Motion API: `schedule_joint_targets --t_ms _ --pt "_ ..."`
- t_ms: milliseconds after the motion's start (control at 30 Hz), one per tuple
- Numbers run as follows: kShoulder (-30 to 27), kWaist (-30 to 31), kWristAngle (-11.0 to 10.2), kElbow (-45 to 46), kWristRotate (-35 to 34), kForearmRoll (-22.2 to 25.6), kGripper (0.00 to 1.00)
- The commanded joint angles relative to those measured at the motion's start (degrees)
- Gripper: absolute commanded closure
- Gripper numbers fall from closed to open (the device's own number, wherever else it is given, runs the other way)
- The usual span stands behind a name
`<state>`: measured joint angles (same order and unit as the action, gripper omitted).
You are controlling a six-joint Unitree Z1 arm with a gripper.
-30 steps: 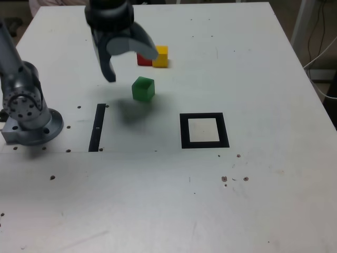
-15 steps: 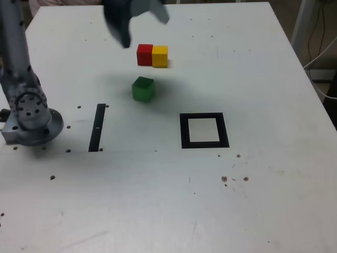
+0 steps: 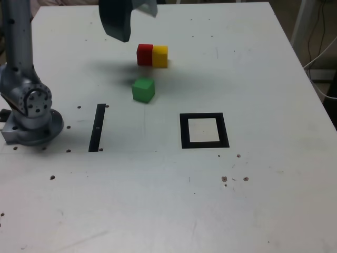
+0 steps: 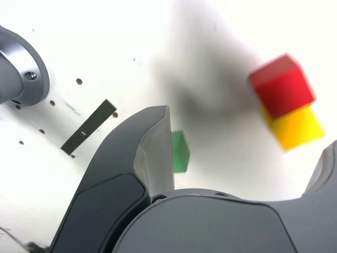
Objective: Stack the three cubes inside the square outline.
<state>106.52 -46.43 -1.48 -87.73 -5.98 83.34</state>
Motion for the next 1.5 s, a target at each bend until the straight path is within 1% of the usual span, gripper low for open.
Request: schedule_joint_targets --t_ms 0,133,233,367,567,633,767,1033,1167,1467 --pt "1.0 -1.4 -0.3 0.2 -1.4 0.0 0.03" --pt "1.6 -2.6 -0.6 1.3 -4.0 -0.8 0.04" --pt "2.2 -2.7 -0.8 2.5 -6.0 -2.6 0.05" --pt "3.6 -2.6 -0.6 5.2 -8.7 -6.9 0.05" --pt "4.9 -2.4 0.7 9.5 -11.9 -13.7 0.05" --pt "5.3 -2.5 0.7 9.7 -12.6 -14.7 0.05" --pt "6.9 -2.6 0.8 8.1 -13.4 -14.9 0.05" --pt "9.6 -2.9 2.1 4.9 -13.4 -14.3 0.06" --pt "11.2 -3.0 2.3 4.2 -13.4 -14.5 0.07" --pt "12.5 -3.2 2.7 4.0 -13.4 -15.3 0.13"
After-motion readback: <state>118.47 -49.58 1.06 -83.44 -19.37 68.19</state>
